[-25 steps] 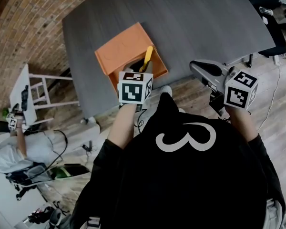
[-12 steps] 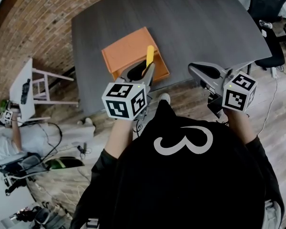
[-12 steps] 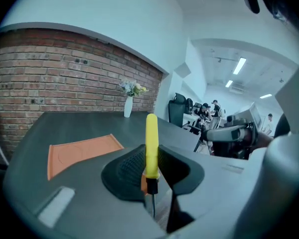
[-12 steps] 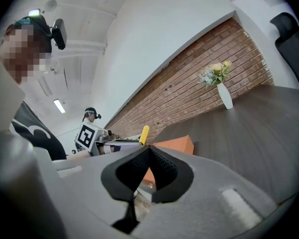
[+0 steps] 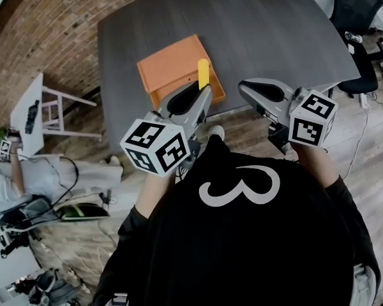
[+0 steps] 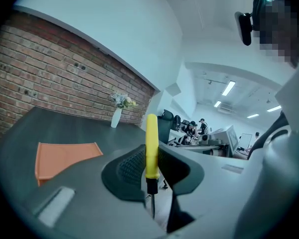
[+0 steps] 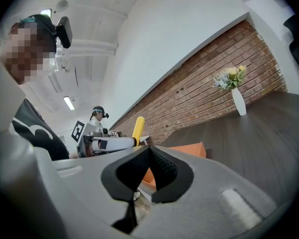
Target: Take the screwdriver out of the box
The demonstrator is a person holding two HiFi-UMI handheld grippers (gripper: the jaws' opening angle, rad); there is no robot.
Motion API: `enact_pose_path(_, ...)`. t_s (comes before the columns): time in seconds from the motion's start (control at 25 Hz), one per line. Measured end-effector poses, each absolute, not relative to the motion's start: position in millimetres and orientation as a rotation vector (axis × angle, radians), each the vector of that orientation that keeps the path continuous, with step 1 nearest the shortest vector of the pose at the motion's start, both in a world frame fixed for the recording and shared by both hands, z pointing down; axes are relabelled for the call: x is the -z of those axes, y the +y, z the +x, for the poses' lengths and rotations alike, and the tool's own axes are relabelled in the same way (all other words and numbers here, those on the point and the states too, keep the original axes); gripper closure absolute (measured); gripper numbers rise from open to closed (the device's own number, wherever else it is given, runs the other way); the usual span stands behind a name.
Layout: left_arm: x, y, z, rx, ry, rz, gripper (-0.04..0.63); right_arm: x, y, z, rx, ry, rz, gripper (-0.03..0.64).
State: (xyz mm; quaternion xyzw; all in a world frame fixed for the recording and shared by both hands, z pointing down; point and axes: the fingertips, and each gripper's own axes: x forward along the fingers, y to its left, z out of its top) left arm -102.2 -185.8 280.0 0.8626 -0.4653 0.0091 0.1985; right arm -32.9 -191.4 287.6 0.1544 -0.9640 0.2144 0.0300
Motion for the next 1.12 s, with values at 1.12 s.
enact_pose_path(1.12,-287,-181,-96,-0.078,-1.319,2.387,0.5,-287,-193,-35,-0.604,-2.978,0.436,0.617)
